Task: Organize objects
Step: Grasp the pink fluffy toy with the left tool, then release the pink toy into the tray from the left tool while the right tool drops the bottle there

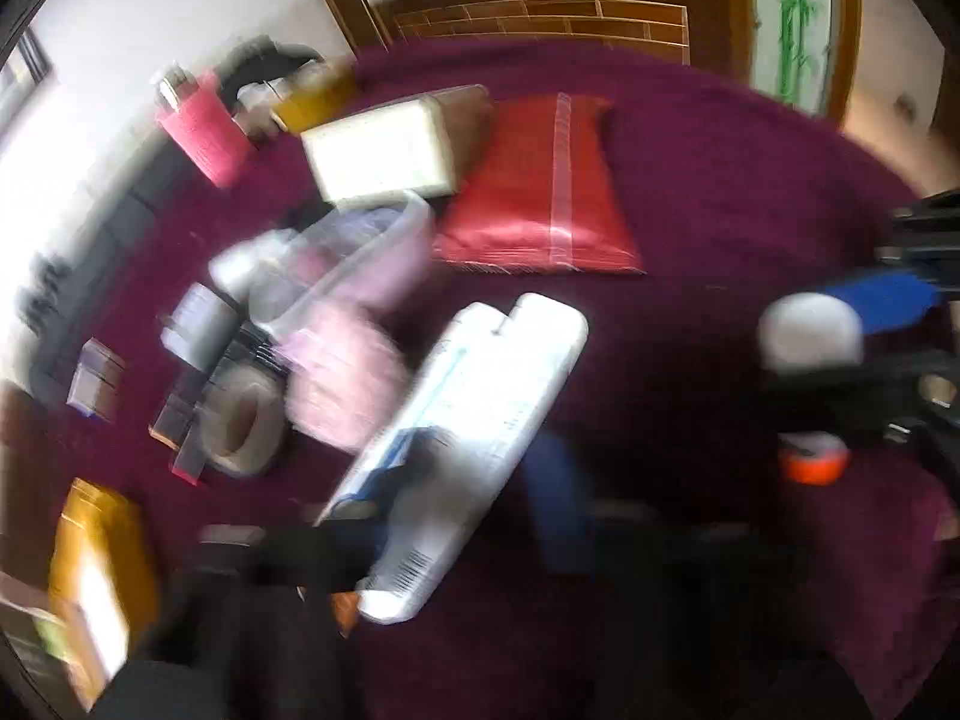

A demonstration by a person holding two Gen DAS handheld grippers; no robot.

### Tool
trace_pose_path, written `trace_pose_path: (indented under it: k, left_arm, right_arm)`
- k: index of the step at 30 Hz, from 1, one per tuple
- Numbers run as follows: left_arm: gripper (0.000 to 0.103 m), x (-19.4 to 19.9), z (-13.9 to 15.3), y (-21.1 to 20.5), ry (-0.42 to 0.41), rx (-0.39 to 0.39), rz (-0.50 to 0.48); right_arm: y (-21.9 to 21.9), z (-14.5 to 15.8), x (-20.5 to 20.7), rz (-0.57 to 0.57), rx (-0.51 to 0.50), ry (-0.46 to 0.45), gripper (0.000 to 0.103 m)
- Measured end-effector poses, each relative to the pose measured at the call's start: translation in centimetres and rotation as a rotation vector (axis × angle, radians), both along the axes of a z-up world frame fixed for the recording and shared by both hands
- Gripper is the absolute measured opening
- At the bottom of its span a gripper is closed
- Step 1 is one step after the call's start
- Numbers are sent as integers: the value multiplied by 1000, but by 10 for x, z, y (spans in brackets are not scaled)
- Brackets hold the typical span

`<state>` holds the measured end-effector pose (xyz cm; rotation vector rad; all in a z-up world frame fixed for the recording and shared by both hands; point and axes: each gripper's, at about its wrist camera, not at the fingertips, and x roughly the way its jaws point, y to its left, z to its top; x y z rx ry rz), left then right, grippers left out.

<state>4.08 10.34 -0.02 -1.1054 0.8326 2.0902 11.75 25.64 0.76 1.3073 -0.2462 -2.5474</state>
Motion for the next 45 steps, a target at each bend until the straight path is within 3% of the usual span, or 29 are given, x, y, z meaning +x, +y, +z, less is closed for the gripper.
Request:
trace_pose_path:
  k: [1,3,5,9,10,11,13,14,18,23,24,25,26,27,32,38,42,45]
  left_arm:
    - [13,5,-2,-1,33,-17,2]
    - [0,6,2,-9,9,20,37]
    - [0,6,12,-24,-54,116,82]
    - [0,14,18,-47,-32,141,133]
    - [9,13,19,-52,-34,159,129]
    - [38,12,22,-53,-52,175,121]
    - [83,-1,23,-56,-49,194,152]
    - [87,-7,27,-56,-7,200,187]
    - [86,-42,19,-30,22,220,255]
    - [85,-71,-8,-1,46,120,271]
    - [79,-74,-14,1,34,109,274]
    - [66,-74,-16,2,48,103,284]
    - [30,-74,-16,3,53,107,279]
    - [34,-76,-17,1,0,123,284]
    - [31,-58,5,-31,-12,231,298]
    - [32,-25,64,-114,14,402,388]
    - [32,-19,100,-181,67,450,498]
    - [32,-21,110,-220,107,433,586]
  right_arm:
    - [2,0,-1,2,-14,-2,30]
    - [4,0,-2,6,-36,-5,30]
    - [4,-1,-1,15,-59,-2,30]
    - [2,2,1,36,-74,14,30]
    - [2,2,0,36,-75,15,30]
    - [2,1,-1,37,-85,13,30]
    - [5,-2,-3,30,-112,3,30]
    - [7,-4,-2,20,-126,-1,30]
    - [12,-10,-3,2,-154,-11,30]
    - [15,-8,-13,2,-146,-11,30]
    - [15,-8,-14,3,-146,-11,30]
    - [15,-9,-15,5,-146,-12,30]
    - [15,-9,-16,7,-146,-13,30]
    - [15,-9,-17,8,-147,-13,30]
    - [8,-3,-19,26,-150,-7,30]
    - [-33,32,-23,151,-157,31,30]
    - [-79,65,-32,280,-208,56,30]
    - [-125,88,-49,377,-271,42,30]
